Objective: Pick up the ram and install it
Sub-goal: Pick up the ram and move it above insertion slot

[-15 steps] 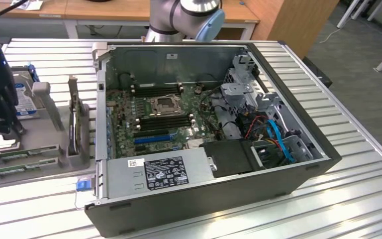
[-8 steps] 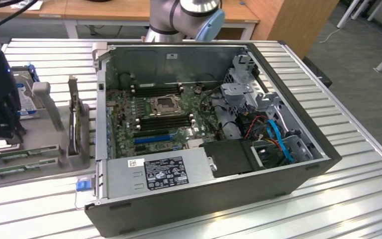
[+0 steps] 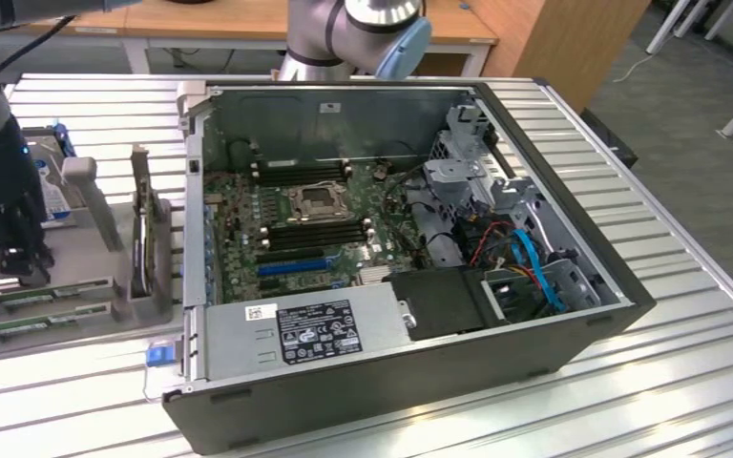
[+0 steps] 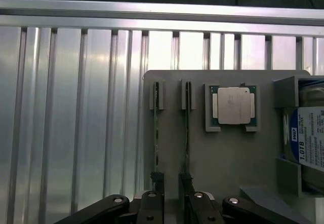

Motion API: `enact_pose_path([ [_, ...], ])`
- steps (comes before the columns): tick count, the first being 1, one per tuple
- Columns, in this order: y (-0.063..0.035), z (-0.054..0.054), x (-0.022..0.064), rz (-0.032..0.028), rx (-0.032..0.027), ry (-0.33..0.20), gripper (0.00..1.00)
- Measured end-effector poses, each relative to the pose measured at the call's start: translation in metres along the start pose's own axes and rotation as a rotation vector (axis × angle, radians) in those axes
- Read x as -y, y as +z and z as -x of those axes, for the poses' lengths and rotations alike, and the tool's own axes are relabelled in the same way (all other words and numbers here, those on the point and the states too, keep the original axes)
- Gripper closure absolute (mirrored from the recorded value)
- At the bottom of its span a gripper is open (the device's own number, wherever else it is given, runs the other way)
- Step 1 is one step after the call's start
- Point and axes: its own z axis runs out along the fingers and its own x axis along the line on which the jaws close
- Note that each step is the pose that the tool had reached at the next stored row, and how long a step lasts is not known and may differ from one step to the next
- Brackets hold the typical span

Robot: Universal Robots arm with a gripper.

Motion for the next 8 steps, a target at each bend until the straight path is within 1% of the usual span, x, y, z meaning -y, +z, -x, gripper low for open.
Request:
enact_pose_path([
  [8, 0.0146, 0.0, 0.0009, -0.0001, -0.0005, 0.0, 0.74],
])
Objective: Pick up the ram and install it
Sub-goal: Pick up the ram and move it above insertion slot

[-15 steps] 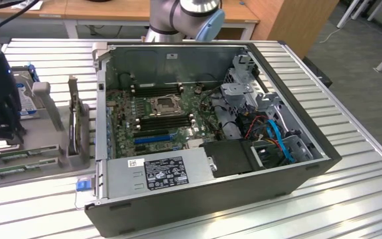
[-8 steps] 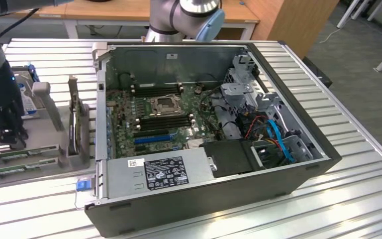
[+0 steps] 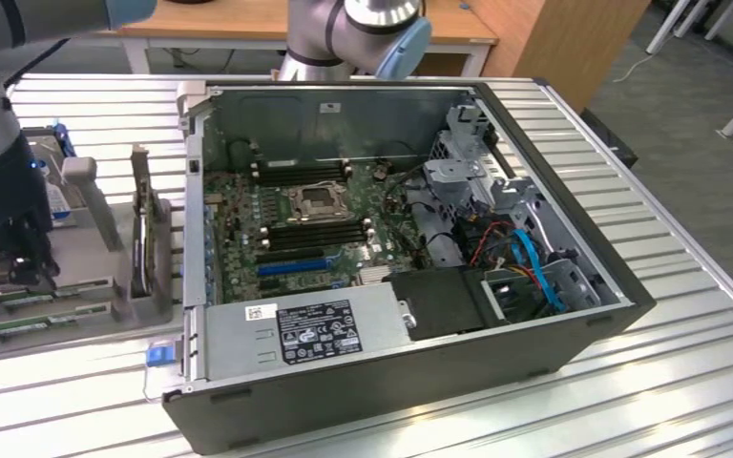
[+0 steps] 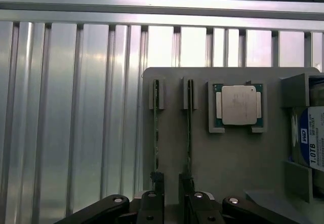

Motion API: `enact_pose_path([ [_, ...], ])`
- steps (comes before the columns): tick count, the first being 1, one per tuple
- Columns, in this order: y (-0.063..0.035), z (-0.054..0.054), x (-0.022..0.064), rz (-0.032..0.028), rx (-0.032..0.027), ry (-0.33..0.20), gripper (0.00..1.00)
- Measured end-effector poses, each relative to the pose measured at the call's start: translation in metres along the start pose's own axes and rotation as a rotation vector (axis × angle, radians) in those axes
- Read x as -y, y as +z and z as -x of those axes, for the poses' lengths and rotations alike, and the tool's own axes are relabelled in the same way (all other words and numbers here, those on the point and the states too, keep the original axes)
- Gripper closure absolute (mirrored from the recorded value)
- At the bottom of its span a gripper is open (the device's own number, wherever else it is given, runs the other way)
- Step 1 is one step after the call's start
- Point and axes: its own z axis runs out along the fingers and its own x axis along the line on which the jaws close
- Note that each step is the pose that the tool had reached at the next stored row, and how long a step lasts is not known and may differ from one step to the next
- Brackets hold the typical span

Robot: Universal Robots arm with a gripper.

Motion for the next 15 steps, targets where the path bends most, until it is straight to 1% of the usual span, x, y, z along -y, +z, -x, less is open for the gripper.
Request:
enact_pose_path([
  [10, 0.0179, 0.0, 0.0011, -0.0001, 0.0001, 0.0, 0.74],
  [15, 0.0181, 0.0, 0.0011, 0.0001, -0.0001, 0.0, 0.74],
])
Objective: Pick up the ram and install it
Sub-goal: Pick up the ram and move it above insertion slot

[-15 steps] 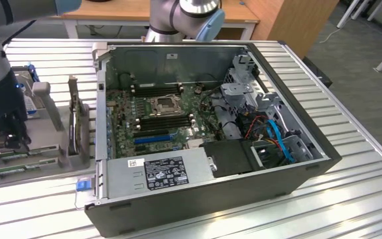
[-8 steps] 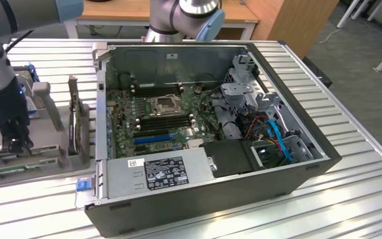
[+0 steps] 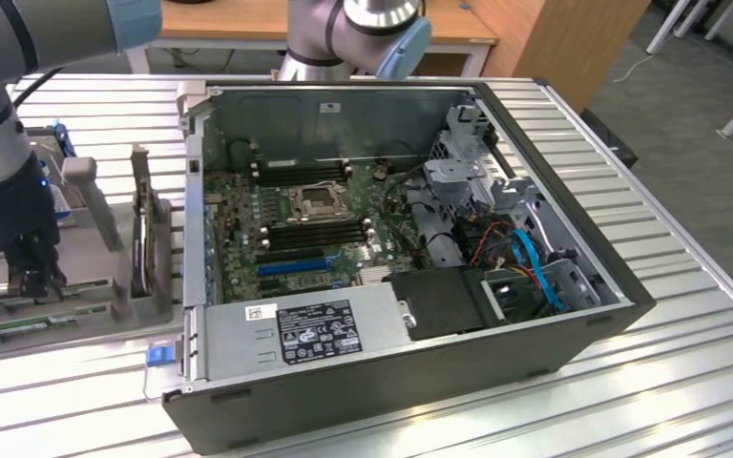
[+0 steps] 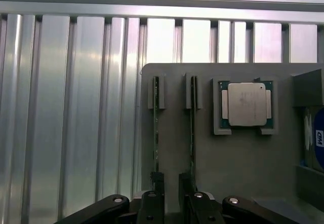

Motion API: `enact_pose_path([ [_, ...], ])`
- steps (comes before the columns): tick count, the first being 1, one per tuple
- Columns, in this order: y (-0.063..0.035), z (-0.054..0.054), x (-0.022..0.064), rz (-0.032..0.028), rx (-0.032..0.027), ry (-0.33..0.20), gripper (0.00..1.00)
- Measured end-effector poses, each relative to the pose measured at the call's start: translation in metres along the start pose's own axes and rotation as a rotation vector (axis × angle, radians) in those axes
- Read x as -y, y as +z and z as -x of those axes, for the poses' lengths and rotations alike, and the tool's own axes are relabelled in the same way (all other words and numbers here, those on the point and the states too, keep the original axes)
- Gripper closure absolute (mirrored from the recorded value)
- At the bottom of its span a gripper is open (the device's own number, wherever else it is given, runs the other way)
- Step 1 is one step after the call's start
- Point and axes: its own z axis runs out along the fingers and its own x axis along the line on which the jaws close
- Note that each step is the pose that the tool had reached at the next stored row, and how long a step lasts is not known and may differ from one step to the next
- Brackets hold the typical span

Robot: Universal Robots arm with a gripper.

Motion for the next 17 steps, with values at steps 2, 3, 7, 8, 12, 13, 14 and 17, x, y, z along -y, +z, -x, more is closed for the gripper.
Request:
enact_pose_path([
  [2, 0.0, -0.003, 0.0, 0.0, 0.0, 0.0, 0.74],
  [3, 0.0001, -0.005, -0.0002, 0.0, 0.0001, 0.0, 0.74],
  [7, 0.0004, -0.017, -0.0003, -0.0001, 0.0001, 0.0, 0.74],
  [8, 0.0004, -0.019, -0.0003, -0.0001, 0.0002, 0.0, 0.74],
  [12, 0.0018, -0.019, -0.0003, -0.0001, 0.0001, 0.0, 0.74],
  [13, 0.0032, -0.019, -0.0002, -0.0001, 0.0001, 0.0, 0.74],
  [14, 0.0047, -0.02, -0.0001, 0.0, 0.0, 0.0, 0.74],
  [17, 0.01, -0.02, 0.0002, -0.0001, 0.0001, 0.0, 0.74],
])
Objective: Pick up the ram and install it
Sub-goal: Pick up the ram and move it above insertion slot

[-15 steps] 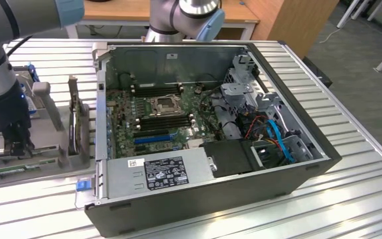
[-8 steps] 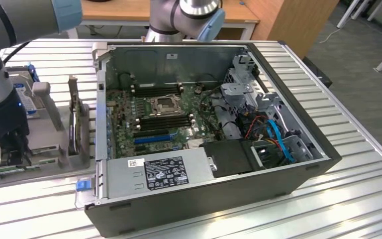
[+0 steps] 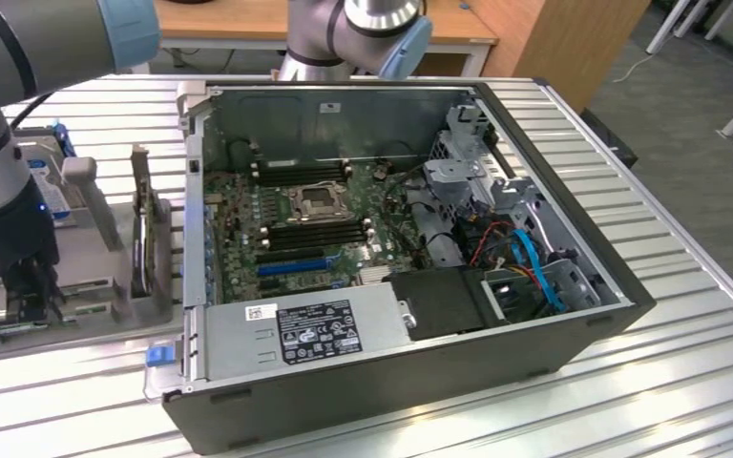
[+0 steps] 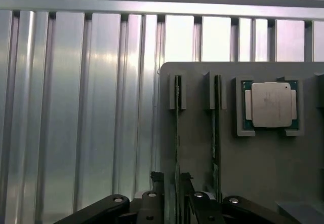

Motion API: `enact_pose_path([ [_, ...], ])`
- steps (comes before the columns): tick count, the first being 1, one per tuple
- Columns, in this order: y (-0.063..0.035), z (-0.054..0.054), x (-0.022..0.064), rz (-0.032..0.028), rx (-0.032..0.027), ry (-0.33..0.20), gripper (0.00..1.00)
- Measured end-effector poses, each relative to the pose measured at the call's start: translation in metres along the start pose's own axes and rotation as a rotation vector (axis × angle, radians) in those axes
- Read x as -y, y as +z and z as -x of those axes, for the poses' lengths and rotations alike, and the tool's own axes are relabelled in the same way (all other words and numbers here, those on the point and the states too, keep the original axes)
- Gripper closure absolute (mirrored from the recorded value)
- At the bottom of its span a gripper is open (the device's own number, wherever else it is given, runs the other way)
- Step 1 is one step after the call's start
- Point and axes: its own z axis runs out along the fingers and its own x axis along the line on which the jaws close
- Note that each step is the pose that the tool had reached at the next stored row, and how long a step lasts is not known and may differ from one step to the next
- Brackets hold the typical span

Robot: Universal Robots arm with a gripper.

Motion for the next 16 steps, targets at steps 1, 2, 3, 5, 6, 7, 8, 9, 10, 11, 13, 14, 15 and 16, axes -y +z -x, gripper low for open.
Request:
enact_pose_path([
  [1, 0.0016, 0.0, 0.0001, 0.0001, -0.0001, 0.0, 0.74],
  [2, 0.0034, 0.0, 0.0002, 0.0, 0.0, 0.0, 0.74],
  [3, 0.0052, 0.0, 0.0003, 0.0001, 0.0, 0.0, 0.74],
  [5, 0.0087, 0.0, 0.0005, 0.0001, 0.0, 0.0, 0.74],
  [6, 0.0104, 0.0, 0.0006, 0.0001, 0.0, 0.0, 0.74],
  [7, 0.0116, 0.0, 0.0007, 0.0006, -0.0004, 0.0, 0.74],
  [8, 0.0118, 0.0, 0.0006, 0.0009, -0.0007, 0.0, 0.74],
  [9, 0.0118, 0.0, 0.0007, 0.001, -0.0013, 0.0, 0.74],
  [10, 0.0121, 0.0, 0.0007, 0.0008, -0.0012, 0.0, 0.74],
  [11, 0.0124, 0.001, 0.0008, 0.0005, -0.0012, 0.0, 0.74],
  [13, 0.0126, 0.004, 0.0008, 0.0005, -0.0012, 0.0, 0.74],
  [14, 0.0128, 0.005, 0.0009, 0.0006, -0.0012, 0.0, 0.74],
  [15, 0.0129, 0.005, 0.0009, 0.0005, -0.0012, 0.0, 0.74],
  [16, 0.013, 0.005, 0.0009, 0.0005, -0.0012, 0.0, 0.74],
])
